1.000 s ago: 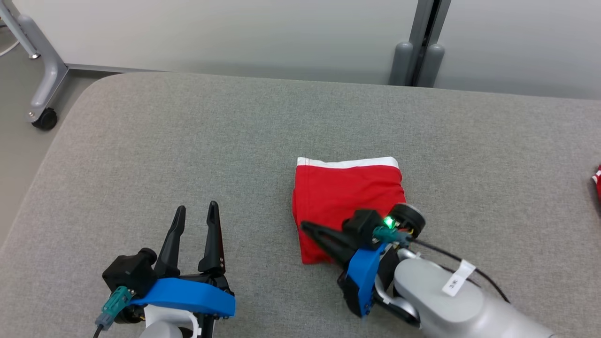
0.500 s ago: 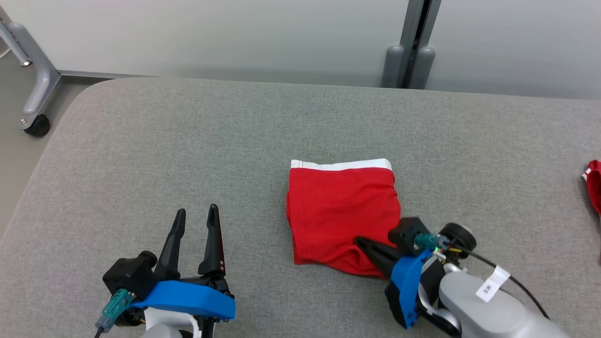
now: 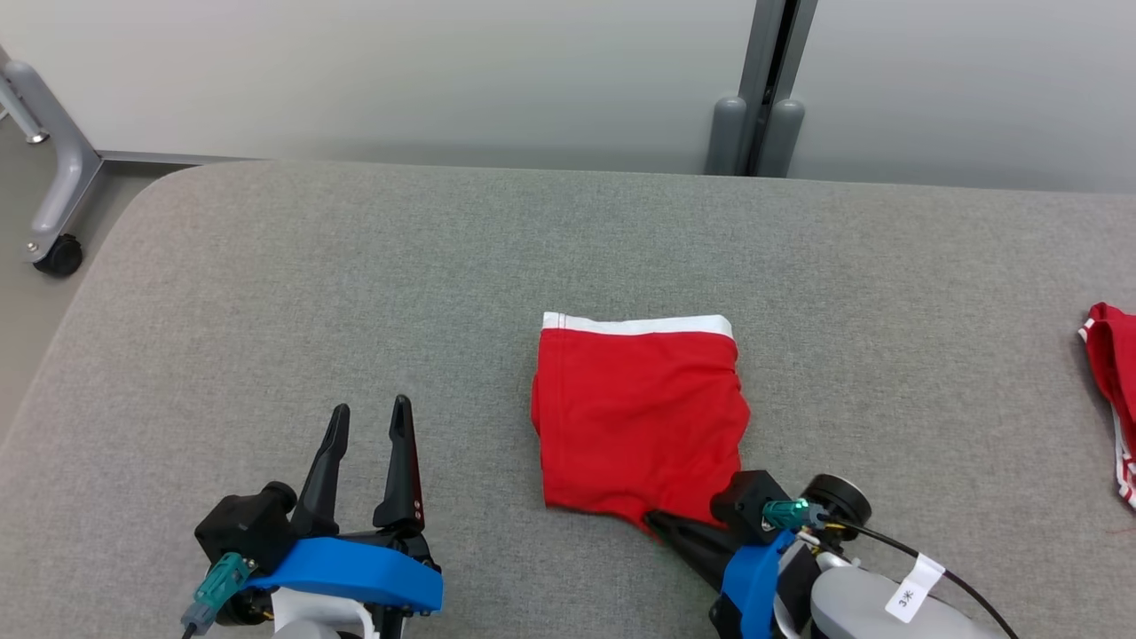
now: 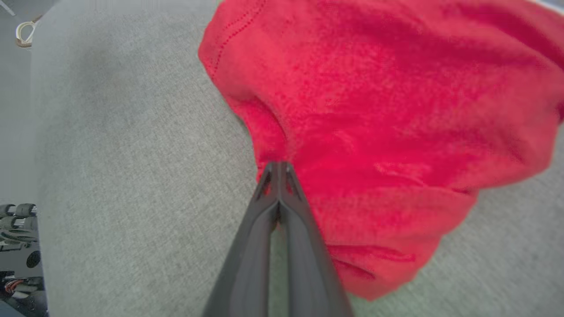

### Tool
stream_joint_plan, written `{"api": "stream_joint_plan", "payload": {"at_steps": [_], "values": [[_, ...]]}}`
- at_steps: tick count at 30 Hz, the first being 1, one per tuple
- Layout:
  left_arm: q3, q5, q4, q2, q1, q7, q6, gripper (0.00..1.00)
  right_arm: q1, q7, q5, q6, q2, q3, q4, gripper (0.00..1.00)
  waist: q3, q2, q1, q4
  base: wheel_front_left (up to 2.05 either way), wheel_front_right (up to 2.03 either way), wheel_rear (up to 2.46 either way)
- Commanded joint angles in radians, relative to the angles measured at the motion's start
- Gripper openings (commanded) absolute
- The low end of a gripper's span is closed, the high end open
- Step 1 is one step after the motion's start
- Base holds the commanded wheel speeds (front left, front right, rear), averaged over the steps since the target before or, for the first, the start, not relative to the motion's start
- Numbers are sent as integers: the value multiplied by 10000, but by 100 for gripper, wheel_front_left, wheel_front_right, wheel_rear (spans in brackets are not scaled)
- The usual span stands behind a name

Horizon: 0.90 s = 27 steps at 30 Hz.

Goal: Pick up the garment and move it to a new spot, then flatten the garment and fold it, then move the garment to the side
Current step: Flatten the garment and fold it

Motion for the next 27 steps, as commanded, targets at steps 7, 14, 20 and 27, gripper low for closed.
{"api": "stream_joint_plan", "payload": {"at_steps": [7,14,20,27], "values": [[-60,81,28,28,113,-43,49,100,46,-804,-375,1,95,-1300,-275,0,-210,-1,0,-243,0,0,0],[-26,315,173,-19,131,-43,-41,100,995,-936,-1397,1,217,-4483,-1216,100,-526,-1,0,-560,0,0,0],[237,834,357,-107,270,-45,-111,100,2728,-930,-2748,1,993,-7822,-2294,100,-733,-1,0,-781,0,0,0],[695,1472,499,-210,748,-44,-204,100,4448,-934,-4117,1,2254,-10264,-3181,100,-841,-1,0,-924,0,0,0]]}}
